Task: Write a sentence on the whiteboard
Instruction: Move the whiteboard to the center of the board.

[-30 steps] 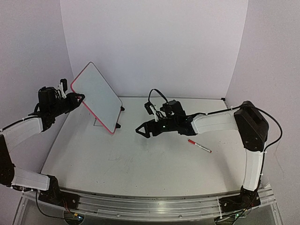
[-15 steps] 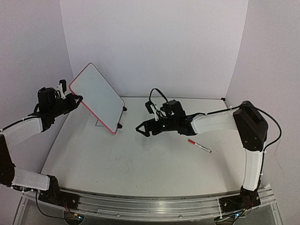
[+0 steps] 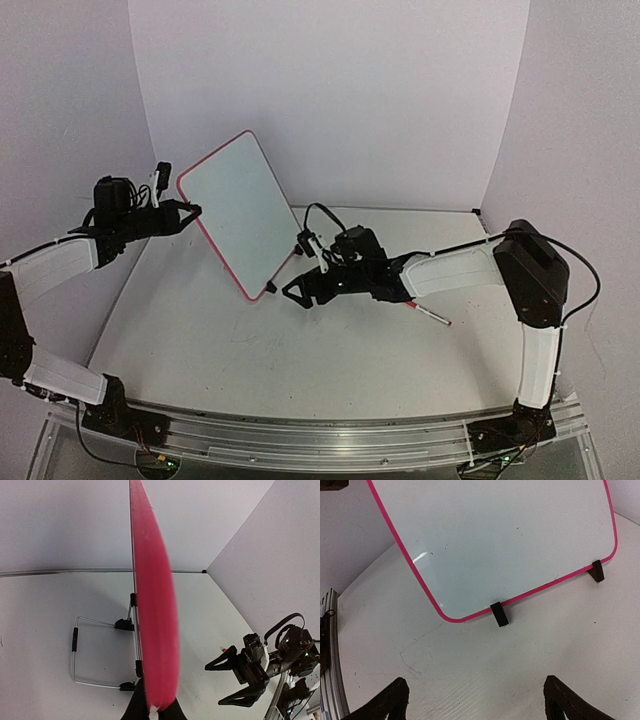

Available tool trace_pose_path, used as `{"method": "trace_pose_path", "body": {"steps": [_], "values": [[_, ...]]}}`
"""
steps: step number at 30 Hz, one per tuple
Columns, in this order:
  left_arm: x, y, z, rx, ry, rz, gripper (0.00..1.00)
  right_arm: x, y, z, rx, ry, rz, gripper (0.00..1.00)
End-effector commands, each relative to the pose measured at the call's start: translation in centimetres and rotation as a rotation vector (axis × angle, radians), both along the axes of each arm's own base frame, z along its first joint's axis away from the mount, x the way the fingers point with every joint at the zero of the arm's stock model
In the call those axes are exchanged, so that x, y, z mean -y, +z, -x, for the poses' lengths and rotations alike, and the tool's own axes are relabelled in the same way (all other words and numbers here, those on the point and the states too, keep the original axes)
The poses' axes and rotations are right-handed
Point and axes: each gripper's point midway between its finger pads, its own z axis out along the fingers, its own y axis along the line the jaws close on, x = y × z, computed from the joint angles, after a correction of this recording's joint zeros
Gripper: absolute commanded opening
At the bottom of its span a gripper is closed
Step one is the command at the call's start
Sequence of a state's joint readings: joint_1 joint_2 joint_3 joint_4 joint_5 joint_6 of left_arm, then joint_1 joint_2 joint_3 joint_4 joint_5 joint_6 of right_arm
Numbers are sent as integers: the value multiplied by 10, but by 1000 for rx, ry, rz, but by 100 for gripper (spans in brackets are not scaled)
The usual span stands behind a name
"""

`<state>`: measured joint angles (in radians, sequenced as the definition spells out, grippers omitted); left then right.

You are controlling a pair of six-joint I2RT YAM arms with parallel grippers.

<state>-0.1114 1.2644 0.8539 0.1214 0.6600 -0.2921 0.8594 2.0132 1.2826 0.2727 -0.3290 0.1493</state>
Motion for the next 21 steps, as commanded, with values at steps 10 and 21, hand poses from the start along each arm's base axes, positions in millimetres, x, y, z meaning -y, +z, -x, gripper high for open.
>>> {"method": "trace_pose_path", "body": {"steps": [10, 21], "values": [[86, -10, 43, -209, -412, 60, 0, 42, 24, 7, 53, -179, -1, 88], [113, 0, 67, -292, -581, 115, 0, 123, 43, -25, 42, -397, 2, 92]]}}
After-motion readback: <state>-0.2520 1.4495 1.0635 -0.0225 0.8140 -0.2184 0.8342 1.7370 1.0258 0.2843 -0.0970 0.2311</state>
